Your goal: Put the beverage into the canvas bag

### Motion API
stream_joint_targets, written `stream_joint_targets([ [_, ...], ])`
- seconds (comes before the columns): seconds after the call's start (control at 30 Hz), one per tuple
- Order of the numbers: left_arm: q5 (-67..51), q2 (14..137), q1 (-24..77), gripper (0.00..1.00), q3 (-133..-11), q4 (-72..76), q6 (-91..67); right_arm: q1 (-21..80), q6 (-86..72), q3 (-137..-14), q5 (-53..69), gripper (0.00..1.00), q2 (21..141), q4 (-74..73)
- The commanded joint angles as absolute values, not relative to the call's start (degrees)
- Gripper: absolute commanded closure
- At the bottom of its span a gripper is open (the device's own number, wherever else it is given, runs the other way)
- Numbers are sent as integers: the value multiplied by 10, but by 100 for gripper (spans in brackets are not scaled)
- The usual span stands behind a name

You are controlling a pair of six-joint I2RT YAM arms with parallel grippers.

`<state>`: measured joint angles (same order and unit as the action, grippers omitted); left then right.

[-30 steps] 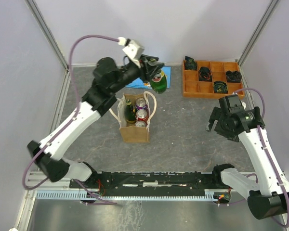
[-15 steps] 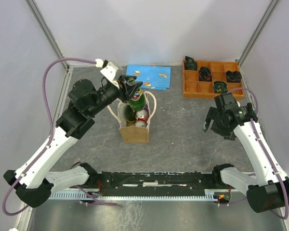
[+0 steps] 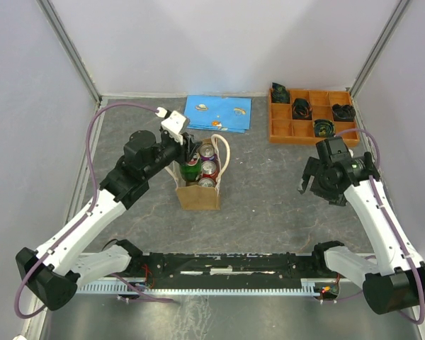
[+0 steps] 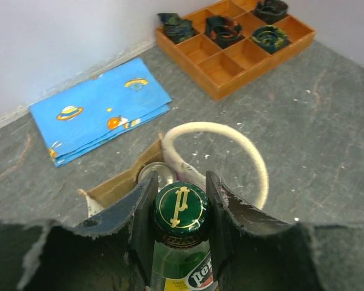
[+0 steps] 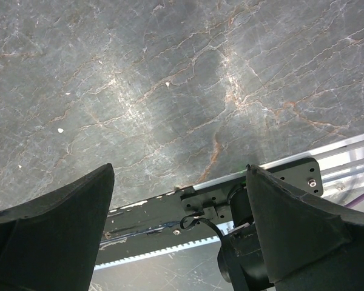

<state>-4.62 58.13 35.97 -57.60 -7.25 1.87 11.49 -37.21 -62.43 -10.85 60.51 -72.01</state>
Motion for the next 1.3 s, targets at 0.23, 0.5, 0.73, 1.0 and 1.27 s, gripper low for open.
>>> stream_joint_targets([
  [0.23, -56, 542, 295, 97, -524, 73, -17, 112, -373, -635, -117, 3, 589, -728],
  [0.5, -48, 536, 287, 97, -475, 107, -62, 112, -370, -640, -114, 3, 598, -728],
  [0.73, -50, 550, 288, 97, -436, 149, -72, 113, -369, -648, -117, 3, 602, -733],
  [1.0, -55, 553, 287, 97, -390, 174, -79, 112, -371, -649, -121, 3, 599, -738],
  [1.27, -49, 564, 287, 97, -351, 220, -84, 112, -370, -653, -116, 2, 611, -735],
])
